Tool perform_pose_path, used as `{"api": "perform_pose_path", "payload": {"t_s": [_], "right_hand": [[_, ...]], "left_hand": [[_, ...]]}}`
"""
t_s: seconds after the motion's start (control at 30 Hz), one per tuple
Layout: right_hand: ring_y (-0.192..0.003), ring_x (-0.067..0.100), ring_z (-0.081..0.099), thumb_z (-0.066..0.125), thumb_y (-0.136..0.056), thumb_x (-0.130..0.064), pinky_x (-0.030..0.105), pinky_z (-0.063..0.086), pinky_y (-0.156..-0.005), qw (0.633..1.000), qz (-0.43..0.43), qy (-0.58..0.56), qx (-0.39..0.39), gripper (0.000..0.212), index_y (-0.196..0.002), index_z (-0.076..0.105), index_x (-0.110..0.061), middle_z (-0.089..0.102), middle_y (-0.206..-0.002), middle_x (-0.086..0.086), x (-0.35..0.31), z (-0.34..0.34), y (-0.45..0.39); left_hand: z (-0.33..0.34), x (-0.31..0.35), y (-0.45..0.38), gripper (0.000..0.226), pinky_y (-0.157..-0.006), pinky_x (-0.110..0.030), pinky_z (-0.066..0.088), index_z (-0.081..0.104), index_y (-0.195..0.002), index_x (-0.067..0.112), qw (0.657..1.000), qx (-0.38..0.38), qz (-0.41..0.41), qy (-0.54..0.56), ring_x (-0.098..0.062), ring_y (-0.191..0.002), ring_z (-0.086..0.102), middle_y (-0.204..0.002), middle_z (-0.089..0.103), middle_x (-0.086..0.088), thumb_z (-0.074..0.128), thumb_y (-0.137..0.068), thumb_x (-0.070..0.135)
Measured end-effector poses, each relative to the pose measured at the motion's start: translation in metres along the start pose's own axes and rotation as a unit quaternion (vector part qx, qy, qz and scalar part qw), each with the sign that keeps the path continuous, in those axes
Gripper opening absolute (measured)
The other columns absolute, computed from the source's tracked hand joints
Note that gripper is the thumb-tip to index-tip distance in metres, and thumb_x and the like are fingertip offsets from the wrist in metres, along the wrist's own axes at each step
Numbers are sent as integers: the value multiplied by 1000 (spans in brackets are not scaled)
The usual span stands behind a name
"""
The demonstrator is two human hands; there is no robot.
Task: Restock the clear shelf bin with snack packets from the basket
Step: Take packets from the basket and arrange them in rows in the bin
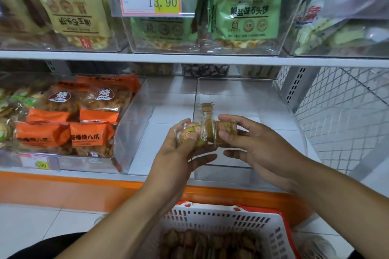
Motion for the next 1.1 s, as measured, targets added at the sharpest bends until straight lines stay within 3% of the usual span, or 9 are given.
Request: {"api": "perform_pose_path", "payload": {"t_s": [0.13, 0.37, 0.47, 0.67, 0.77, 0.87, 0.93, 1.0, 1.1], "right_hand": [[-100, 19, 73, 75, -77, -24, 29, 59, -75, 996, 50, -70, -30, 48, -124, 70, -27, 76, -113, 5, 12, 4, 3], [-98, 13, 71, 73, -77, -16, 25, 57, -77, 997, 22, -48, -59, 38, -115, 75, -13, 75, -113, 6, 8, 2, 1], [-97, 16, 71, 75, -76, -14, 27, 55, -83, 999, -15, -11, -43, 35, -111, 76, -14, 75, -111, 7, 5, -1, 0], [-117, 20, 67, 67, -95, -17, 42, 47, -107, 995, -21, 80, -63, 26, -120, 72, -23, 73, -120, 4, 23, 15, 3], [-117, 21, 67, 66, -95, -19, 43, 49, -106, 991, -27, 99, -86, 31, -124, 68, -27, 73, -121, 4, 22, 19, 2], [-120, 23, 65, 74, -89, -17, 49, 48, -106, 988, -50, 117, -86, 44, -131, 63, -27, 71, -123, 7, 13, 10, -2], [-119, 26, 65, 82, -81, -15, 49, 49, -104, 988, -61, 115, -80, 54, -130, 63, -26, 70, -122, 8, 6, 2, -6], [-111, 32, 69, 84, -74, -6, 45, 54, -96, 993, -48, 67, -90, 57, -126, 64, -20, 70, -118, 13, 4, -4, -11], [-101, 30, 73, 82, -71, 2, 37, 59, -83, 995, -33, 49, -84, 58, -123, 63, -14, 70, -116, 13, -3, -17, -27]], "left_hand": [[-2, -2, -1, 30, -77, -32, 61, 62, -123, 26, 999, 3, 25, -19, -30, -95, 76, -108, 77, -12, 59, -98, 9], [-9, 1, 1, 32, -57, -25, 56, 63, -123, 25, 992, 35, 37, -115, -27, -85, 78, -107, 77, -9, 69, -94, 13], [-1, -5, -2, 26, -62, -28, 56, 61, -126, 23, 994, 18, 20, -102, -21, -85, 74, -101, 77, -9, 55, -103, 13], [7, -2, -12, 21, -85, -39, 56, 62, -114, 39, 984, 59, 40, -166, -17, -89, 74, -104, 77, -4, 46, -101, 45], [14, -1, -14, 17, -85, -43, 55, 56, -103, 36, 983, 38, 43, -174, -17, -88, 69, -108, 69, -5, 41, -106, 43], [30, -2, -12, 48, -86, -31, 59, 47, -120, 49, 962, -38, 46, -265, -8, -97, 71, -107, 72, 11, 43, -82, 79], [35, 1, -4, 57, -82, -26, 60, 44, -126, 55, 951, -81, 44, -295, -1, -99, 69, -111, 71, 16, 40, -78, 85], [40, 8, -6, 49, -72, -22, 58, 45, -123, 63, 938, -95, 59, -327, 8, -101, 64, -118, 66, 21, 36, -82, 87], [32, 29, -11, 27, -65, -15, 50, 45, -110, 68, 903, -24, 112, -414, 11, -92, 62, -116, 58, 28, 45, -85, 77]]}}
Point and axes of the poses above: each hand's wrist, its own y-axis away from the middle knuckle, its own z-axis out of the palm, x = y × z, the point moved 9 cm from there along -y, towards the middle knuckle
